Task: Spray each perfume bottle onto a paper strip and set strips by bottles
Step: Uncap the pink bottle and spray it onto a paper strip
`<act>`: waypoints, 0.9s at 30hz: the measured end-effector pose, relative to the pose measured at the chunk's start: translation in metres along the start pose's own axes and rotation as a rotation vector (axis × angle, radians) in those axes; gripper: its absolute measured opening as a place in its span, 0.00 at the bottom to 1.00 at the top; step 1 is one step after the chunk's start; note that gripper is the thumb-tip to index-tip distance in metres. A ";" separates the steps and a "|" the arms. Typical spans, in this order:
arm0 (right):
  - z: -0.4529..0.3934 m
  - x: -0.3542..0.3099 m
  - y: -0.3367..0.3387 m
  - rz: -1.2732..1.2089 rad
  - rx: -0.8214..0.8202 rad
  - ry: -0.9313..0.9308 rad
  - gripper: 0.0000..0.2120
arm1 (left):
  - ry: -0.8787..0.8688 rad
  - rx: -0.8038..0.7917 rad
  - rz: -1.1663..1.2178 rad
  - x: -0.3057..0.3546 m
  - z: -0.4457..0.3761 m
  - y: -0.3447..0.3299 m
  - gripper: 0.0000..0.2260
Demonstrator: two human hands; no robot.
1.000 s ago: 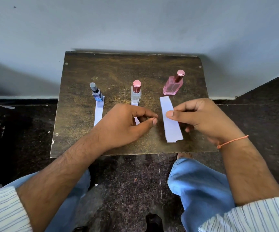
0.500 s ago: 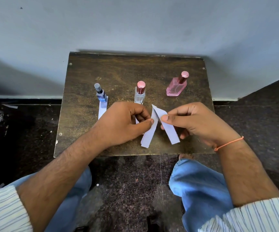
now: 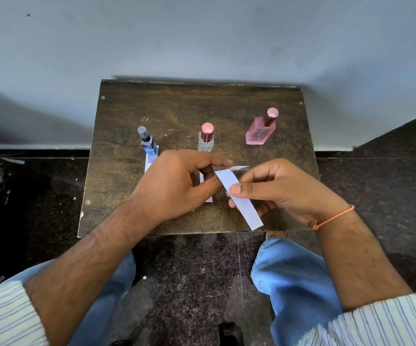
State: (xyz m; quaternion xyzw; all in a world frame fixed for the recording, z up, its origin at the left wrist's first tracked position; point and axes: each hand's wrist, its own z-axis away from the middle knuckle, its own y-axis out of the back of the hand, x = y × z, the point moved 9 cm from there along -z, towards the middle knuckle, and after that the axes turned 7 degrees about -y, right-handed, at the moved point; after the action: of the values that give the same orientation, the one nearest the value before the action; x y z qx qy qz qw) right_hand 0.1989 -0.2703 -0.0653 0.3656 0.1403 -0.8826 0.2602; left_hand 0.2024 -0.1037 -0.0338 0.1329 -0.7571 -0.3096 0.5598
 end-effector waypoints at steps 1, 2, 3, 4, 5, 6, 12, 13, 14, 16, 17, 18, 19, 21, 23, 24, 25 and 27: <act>0.000 0.000 0.000 -0.005 -0.002 -0.001 0.10 | -0.022 0.009 -0.008 0.001 0.000 0.001 0.13; 0.001 0.000 0.000 -0.006 -0.005 -0.001 0.10 | -0.050 0.014 -0.015 0.003 -0.001 0.001 0.13; 0.001 0.000 -0.001 -0.005 -0.008 -0.001 0.09 | -0.078 0.017 -0.020 0.005 -0.001 0.001 0.12; 0.001 -0.001 -0.003 -0.003 -0.013 0.003 0.09 | -0.106 0.019 -0.023 0.005 -0.001 0.001 0.10; 0.002 -0.002 -0.004 -0.002 -0.017 0.011 0.09 | -0.125 0.022 -0.029 0.005 -0.001 0.001 0.10; 0.002 -0.003 -0.005 -0.004 -0.017 0.021 0.09 | -0.134 0.024 -0.038 0.005 -0.001 0.001 0.10; 0.001 -0.008 -0.011 -0.034 0.018 0.039 0.10 | -0.177 0.021 -0.155 0.006 0.002 0.000 0.11; 0.001 -0.008 -0.011 -0.035 0.014 0.036 0.10 | -0.174 0.030 -0.167 0.005 0.002 0.001 0.11; 0.001 -0.008 -0.012 -0.036 0.006 0.032 0.09 | -0.169 0.039 -0.175 0.004 0.002 0.002 0.11; 0.002 -0.009 -0.015 -0.041 -0.015 0.030 0.07 | -0.174 0.041 -0.188 0.003 0.002 0.002 0.11; 0.002 -0.009 -0.016 -0.044 -0.028 0.030 0.06 | -0.181 0.033 -0.190 0.004 0.003 0.001 0.12; 0.002 -0.009 -0.018 -0.049 -0.039 0.028 0.05 | -0.187 0.023 -0.189 0.005 0.003 0.000 0.12; 0.002 -0.009 -0.018 -0.051 -0.047 0.027 0.04 | -0.191 0.013 -0.187 0.005 0.003 -0.001 0.12; 0.002 -0.009 -0.019 -0.044 -0.056 0.029 0.05 | -0.193 0.008 -0.185 0.007 0.003 -0.002 0.12; 0.002 -0.009 -0.017 -0.039 -0.051 0.034 0.06 | -0.192 0.010 -0.184 0.008 0.003 -0.003 0.13; 0.002 -0.010 -0.016 -0.034 -0.048 0.036 0.06 | -0.195 0.011 -0.185 0.009 0.003 -0.003 0.14; 0.002 -0.009 -0.015 -0.032 -0.047 0.037 0.06 | -0.198 0.011 -0.191 0.011 0.003 -0.003 0.14; 0.002 -0.009 -0.015 -0.032 -0.051 0.039 0.07 | -0.201 0.015 -0.215 0.012 0.004 -0.002 0.15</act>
State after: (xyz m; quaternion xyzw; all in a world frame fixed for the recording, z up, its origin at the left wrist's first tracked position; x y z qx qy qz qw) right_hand 0.1946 -0.2562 -0.0563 0.3736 0.1735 -0.8756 0.2522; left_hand 0.1947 -0.1107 -0.0261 0.1857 -0.7929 -0.3738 0.4439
